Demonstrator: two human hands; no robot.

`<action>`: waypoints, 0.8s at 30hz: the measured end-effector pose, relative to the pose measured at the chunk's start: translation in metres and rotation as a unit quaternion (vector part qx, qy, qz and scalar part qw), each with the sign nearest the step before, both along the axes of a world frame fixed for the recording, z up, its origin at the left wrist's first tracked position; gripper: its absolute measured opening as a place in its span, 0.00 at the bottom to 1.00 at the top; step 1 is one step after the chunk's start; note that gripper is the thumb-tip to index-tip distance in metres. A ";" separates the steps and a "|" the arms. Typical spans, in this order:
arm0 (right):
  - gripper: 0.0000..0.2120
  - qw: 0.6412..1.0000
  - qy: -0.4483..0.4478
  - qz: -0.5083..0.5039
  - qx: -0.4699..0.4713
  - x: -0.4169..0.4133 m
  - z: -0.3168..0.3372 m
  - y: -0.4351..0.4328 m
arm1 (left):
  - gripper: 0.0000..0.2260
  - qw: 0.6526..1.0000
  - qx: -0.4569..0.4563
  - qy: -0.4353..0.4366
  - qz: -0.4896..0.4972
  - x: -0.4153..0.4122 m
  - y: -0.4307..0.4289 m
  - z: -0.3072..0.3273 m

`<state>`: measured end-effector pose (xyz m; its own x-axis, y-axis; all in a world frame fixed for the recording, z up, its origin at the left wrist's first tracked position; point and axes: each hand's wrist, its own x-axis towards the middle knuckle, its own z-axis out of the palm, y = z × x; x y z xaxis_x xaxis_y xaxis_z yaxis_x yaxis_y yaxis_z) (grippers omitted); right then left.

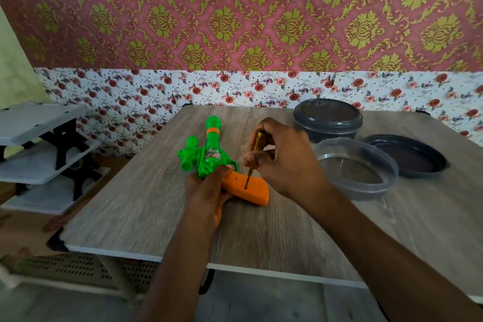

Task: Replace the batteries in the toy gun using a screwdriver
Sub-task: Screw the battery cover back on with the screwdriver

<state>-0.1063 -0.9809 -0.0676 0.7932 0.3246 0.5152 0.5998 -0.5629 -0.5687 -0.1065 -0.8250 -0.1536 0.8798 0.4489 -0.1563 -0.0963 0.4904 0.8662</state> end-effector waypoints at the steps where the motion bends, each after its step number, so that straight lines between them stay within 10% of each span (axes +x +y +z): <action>1: 0.12 1.000 -0.004 -0.010 0.009 0.000 -0.002 0.002 | 0.12 1.000 0.003 0.002 0.002 0.000 0.000 0.000; 24: 0.10 0.998 -0.002 0.066 -0.002 0.002 0.018 -0.011 | 0.17 1.000 0.001 0.005 0.002 -0.001 -0.001 0.000</action>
